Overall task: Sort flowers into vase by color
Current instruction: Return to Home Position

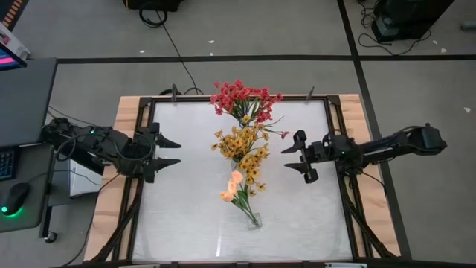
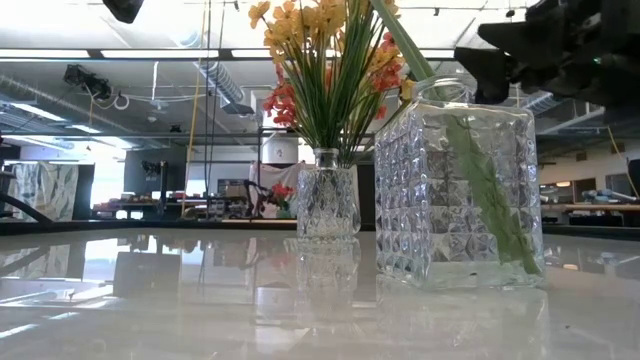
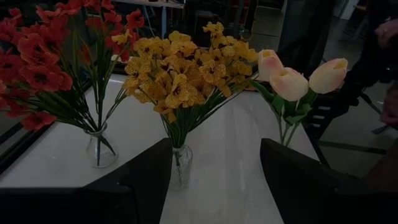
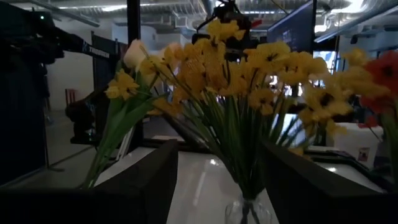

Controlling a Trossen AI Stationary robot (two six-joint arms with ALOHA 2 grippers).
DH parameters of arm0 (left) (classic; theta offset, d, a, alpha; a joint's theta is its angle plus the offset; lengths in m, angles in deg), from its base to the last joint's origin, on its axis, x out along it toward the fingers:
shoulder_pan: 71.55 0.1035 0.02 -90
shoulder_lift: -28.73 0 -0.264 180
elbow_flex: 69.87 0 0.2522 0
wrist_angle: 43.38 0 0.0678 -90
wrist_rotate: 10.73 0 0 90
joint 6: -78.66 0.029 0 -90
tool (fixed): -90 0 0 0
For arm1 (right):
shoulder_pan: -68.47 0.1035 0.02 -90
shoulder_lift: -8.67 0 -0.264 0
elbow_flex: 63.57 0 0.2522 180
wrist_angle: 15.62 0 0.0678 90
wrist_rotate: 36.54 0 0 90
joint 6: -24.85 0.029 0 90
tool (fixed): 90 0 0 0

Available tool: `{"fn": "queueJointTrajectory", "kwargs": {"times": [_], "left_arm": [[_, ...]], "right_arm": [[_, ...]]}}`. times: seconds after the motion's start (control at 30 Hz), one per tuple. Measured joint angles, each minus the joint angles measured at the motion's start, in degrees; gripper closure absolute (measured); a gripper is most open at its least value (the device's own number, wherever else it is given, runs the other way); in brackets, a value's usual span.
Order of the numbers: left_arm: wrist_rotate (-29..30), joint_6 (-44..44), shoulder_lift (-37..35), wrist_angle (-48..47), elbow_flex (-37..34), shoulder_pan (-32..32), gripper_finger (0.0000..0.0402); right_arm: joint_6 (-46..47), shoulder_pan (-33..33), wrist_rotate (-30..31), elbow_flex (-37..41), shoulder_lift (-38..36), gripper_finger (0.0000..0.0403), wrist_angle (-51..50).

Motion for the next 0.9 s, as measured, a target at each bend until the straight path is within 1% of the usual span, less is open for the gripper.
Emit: {"fn": "queueJointTrajectory", "kwargs": {"times": [0.27,0.63,0.9], "left_arm": [[0.0,0.0,0.0,0.0,0.0,0.0,0.0152],[0.0,0.0,0.0,0.0,0.0,0.0,0.0152],[0.0,0.0,0.0,0.0,0.0,0.0,0.0152]], "right_arm": [[-0.3,-2.3,-0.1,3.5,-10.3,0.0173,-6.4],[-2.0,-4.4,0.0,3.4,-27.0,0.0173,-31.3],[-2.0,-4.5,0.0,3.4,-35.3,0.0173,-46.0]]}}
